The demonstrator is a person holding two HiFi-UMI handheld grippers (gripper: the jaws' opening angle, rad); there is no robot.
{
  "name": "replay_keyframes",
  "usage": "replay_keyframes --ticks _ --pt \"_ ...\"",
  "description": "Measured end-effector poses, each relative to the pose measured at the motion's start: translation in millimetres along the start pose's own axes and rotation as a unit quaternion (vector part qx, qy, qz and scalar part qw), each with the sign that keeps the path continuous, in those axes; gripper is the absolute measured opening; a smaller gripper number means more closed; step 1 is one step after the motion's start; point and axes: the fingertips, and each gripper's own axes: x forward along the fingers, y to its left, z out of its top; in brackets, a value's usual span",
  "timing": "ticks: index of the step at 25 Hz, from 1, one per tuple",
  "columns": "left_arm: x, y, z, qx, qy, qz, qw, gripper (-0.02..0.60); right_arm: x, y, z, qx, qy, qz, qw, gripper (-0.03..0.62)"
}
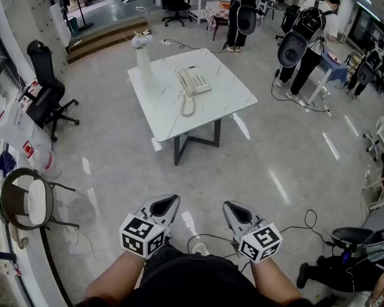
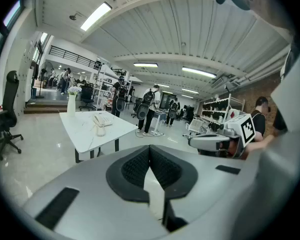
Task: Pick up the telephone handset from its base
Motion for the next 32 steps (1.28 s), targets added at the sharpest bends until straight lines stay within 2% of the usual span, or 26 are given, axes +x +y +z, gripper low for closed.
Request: replay_keyframes --ticks 12,17,32 --pt "-2.2 -3.1 -0.7 -0.004 -0.003 -0.001 1.0000 0.003 -3.8 2.0 -0.1 0.010 -0.012 0.008 1.000 0.001" --pt "-3.1 -2.1 1.6 -0.005 -0.004 0.005 1.0000 0.003 -1.3 7.7 0.8 -0.015 -0.004 0.009 1.000 0.002" --pt "-1.4 -17.6 -4.4 -0.007 -0.010 0.021 0.9997 0.003 -15.4 2.6 -7.9 0.002 -0.008 0.028 1.000 0.002"
